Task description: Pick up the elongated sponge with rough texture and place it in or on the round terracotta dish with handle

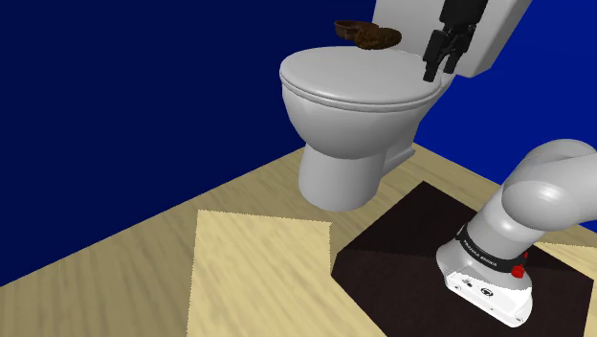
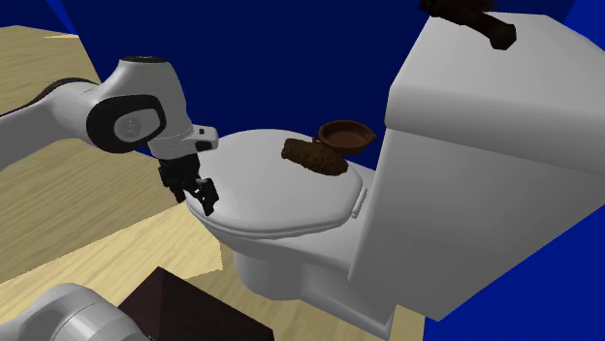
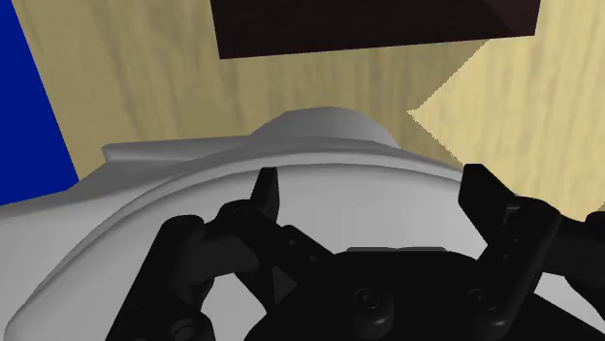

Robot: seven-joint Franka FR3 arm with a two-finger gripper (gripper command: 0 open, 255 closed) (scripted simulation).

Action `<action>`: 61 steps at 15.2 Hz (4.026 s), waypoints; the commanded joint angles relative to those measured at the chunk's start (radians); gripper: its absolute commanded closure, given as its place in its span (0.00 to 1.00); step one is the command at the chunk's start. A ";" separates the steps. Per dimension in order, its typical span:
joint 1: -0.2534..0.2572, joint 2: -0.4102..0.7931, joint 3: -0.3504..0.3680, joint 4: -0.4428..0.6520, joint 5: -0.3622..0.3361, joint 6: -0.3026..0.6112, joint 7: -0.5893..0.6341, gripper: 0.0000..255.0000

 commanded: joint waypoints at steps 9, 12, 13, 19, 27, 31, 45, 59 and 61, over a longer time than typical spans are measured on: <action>0.037 -0.078 -0.198 -0.127 -0.249 0.274 -0.427 0.00; 0.059 -0.069 -0.289 -0.140 -0.325 0.396 -0.583 0.00; 0.070 -0.062 -0.321 -0.140 -0.347 0.437 -0.634 0.00; 0.179 0.014 -0.529 -0.088 -0.434 0.679 -0.945 0.00; 0.486 0.121 -0.846 0.089 -0.414 0.916 -1.390 0.00; 0.704 0.130 -1.013 0.212 -0.375 0.969 -1.617 0.00; 0.868 0.182 -1.168 0.251 -0.359 1.059 -1.670 0.00; 0.866 0.181 -1.160 0.261 -0.356 1.046 -1.669 1.00; 0.863 0.180 -1.146 0.282 -0.351 1.021 -1.668 1.00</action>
